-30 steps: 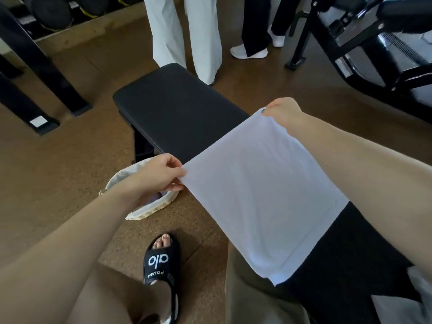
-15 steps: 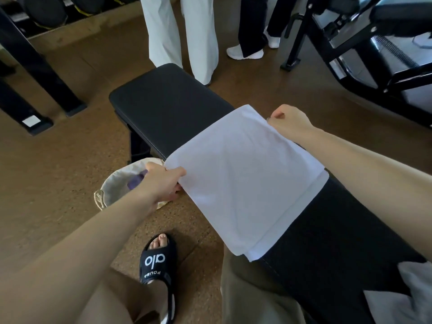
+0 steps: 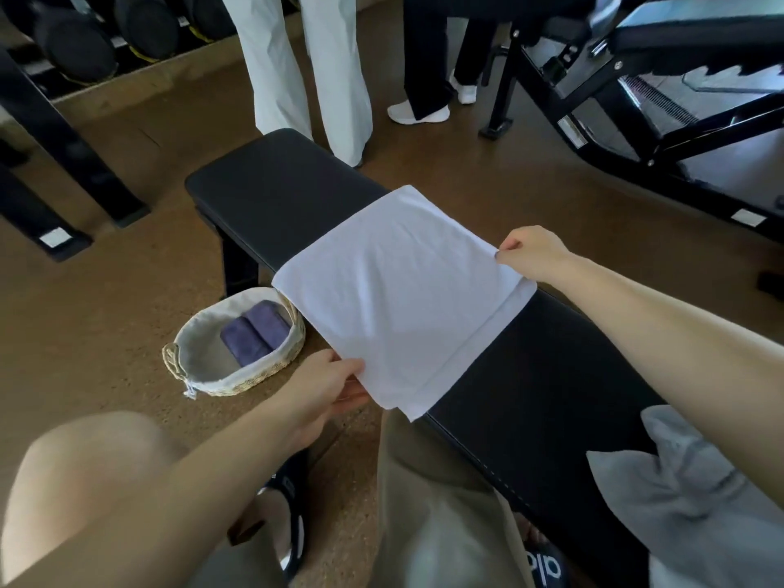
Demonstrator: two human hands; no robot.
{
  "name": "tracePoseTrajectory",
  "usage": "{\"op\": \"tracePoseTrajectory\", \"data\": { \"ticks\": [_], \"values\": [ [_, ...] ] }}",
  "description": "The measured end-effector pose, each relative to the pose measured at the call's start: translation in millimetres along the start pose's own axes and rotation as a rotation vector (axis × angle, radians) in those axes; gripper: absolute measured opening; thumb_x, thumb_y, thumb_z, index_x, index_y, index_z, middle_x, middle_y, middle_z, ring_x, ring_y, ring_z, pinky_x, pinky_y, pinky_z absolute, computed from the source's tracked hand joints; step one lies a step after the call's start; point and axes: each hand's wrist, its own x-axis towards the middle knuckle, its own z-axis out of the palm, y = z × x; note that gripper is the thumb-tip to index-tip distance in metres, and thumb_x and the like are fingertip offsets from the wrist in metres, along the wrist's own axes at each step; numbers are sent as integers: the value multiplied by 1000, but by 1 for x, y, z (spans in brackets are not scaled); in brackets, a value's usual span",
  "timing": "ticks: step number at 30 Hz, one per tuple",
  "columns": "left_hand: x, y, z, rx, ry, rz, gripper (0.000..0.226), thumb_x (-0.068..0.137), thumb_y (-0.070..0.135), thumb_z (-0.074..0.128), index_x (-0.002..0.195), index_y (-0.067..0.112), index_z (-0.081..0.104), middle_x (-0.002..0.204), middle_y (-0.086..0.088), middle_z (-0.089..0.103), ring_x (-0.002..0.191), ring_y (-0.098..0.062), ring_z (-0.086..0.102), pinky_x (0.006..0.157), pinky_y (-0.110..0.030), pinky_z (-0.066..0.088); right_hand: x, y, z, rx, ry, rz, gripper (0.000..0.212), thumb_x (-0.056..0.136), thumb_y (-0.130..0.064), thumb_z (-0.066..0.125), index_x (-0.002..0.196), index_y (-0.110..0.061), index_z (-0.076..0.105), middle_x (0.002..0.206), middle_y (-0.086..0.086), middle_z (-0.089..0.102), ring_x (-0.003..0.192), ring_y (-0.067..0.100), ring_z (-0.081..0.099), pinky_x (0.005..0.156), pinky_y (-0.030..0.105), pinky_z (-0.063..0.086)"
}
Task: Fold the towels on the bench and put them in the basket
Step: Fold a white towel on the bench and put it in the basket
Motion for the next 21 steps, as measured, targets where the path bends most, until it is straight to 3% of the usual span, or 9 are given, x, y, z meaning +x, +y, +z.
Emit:
{"op": "tracePoseTrajectory", "data": {
  "ticks": [2,5,7,11,14,18,21],
  "values": [
    [-5,-1,5,-65,-16,23,21,104,10,53,120,15,65,108,2,78,93,-16,76,73,-28,60,-2,0,-4,65,6,12,18,96,-17,58,106,-13,73,108,3,68,91,17,60,66,27,47],
    [-7,0,9,-209,-13,72,24,103,7,52,125,12,63,113,-2,77,96,-18,75,79,-33,61,-9,-2,-13,240,84,15,24,99,-15,58,119,-11,71,113,2,66,106,21,60,90,37,55],
    [-8,1,10,-244,-14,82,25,103,7,52,125,13,62,114,-2,77,96,-18,75,80,-35,60,-14,1,-16,312,132,22,23,99,-15,57,118,-14,70,110,0,65,103,22,61,94,42,56],
    [-9,-11,12,-193,-29,5,27,102,8,56,130,10,59,112,-4,77,97,-22,76,80,-35,61,-25,14,-10,209,106,17,19,98,-17,58,113,-13,68,109,3,66,101,24,64,93,45,57],
    [-12,-21,18,-162,-81,-68,33,101,9,59,134,11,55,111,-6,77,97,-22,76,75,-32,62,-30,16,-5,137,67,71,29,93,-10,58,116,6,66,115,25,67,103,40,66,93,52,56],
    [-15,-30,25,-146,-133,-109,36,101,11,60,137,11,55,113,-7,77,100,-20,76,84,-36,61,-34,15,-8,133,63,94,25,93,-8,56,113,2,67,107,17,70,85,21,68,72,35,52],
    [-16,-28,24,-222,-170,-68,37,99,7,61,136,9,56,119,-7,75,104,-22,75,84,-34,62,-32,13,-13,189,64,106,17,98,-8,54,110,-8,66,93,12,68,73,17,62,65,30,50]
  ]
}}
